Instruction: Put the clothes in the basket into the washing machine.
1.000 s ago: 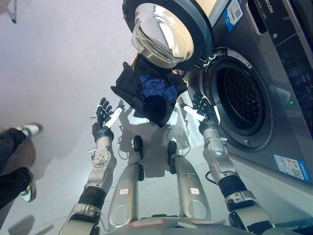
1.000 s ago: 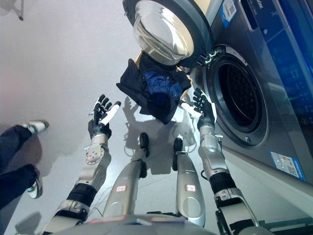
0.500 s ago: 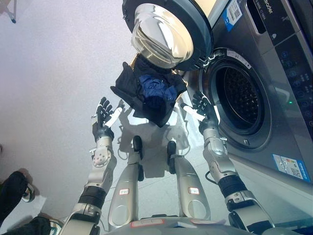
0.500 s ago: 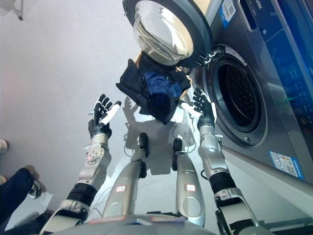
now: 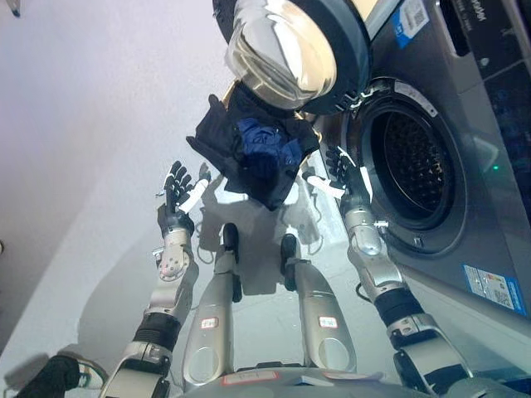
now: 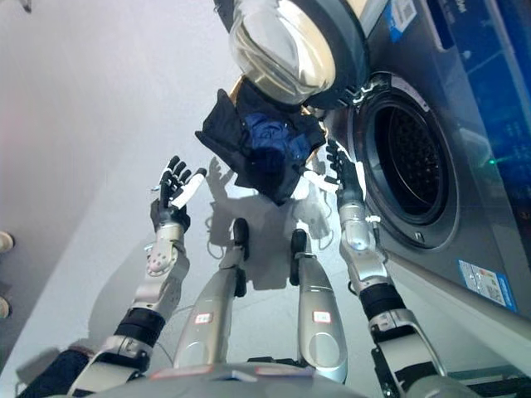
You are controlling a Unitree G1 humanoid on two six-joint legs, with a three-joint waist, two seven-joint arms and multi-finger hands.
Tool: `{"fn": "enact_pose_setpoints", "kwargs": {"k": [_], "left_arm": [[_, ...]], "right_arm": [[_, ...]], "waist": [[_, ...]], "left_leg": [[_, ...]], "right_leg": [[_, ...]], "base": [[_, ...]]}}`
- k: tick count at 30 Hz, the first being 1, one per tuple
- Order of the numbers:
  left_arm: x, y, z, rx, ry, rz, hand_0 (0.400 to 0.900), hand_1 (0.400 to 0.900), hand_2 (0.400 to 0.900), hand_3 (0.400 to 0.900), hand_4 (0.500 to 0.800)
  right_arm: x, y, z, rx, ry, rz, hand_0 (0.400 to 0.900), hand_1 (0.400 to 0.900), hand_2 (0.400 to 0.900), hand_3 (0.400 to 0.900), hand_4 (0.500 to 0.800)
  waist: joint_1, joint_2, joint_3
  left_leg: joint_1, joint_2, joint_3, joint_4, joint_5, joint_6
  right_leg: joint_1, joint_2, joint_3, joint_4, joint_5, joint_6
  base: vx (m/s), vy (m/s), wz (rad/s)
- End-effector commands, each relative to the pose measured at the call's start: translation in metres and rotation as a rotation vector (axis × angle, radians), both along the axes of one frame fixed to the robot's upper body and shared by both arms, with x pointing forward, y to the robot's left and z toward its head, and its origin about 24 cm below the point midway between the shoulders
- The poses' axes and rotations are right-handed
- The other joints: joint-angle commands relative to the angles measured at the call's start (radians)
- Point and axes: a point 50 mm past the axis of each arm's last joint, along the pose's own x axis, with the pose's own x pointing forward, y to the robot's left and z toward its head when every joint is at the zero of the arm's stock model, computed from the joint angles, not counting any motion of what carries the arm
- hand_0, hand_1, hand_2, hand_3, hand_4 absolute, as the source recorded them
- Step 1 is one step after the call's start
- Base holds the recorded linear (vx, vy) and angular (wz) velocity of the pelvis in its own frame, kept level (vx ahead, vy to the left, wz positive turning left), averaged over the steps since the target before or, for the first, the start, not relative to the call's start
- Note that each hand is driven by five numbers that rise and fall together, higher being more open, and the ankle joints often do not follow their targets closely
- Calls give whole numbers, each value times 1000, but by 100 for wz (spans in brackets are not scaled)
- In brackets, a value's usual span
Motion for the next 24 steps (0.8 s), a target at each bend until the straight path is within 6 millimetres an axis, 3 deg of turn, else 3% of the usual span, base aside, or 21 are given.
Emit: {"fn": "enact_pose_setpoints", "kwargs": {"k": [1,10,19,24], "left_arm": [[1,11,49,82,-269,26,900,900,900,900,800],[12,-9,82,177,-398,-80,900,900,900,900,800],[17,-27,97,200,-463,-146,900,900,900,900,800],[22,-43,116,204,-537,-197,900,900,900,900,800]], "right_arm": [[20,13,47,-156,-191,65,900,900,900,900,800],[63,3,83,-518,-185,-27,900,900,900,900,800],[80,-11,91,-715,-123,-141,900,900,900,900,800],[85,-24,103,-744,-109,-228,900,900,900,900,800]], "waist": [[47,-30,-13],[130,-39,37],[193,-24,62],[225,1,79]], "left_leg": [[-36,14,-41,130,-151,-11],[-164,4,-85,153,-125,-18],[-192,-4,-119,111,-103,-21],[-247,-24,-131,132,-106,-17]], "right_leg": [[5,-44,4,-181,178,87],[-110,-61,-47,-111,159,87],[-141,-71,-79,-104,144,94],[-194,-85,-84,-53,123,95]], "base": [[-60,-58,22],[-54,-45,19],[26,-4,10],[10,20,9]]}}
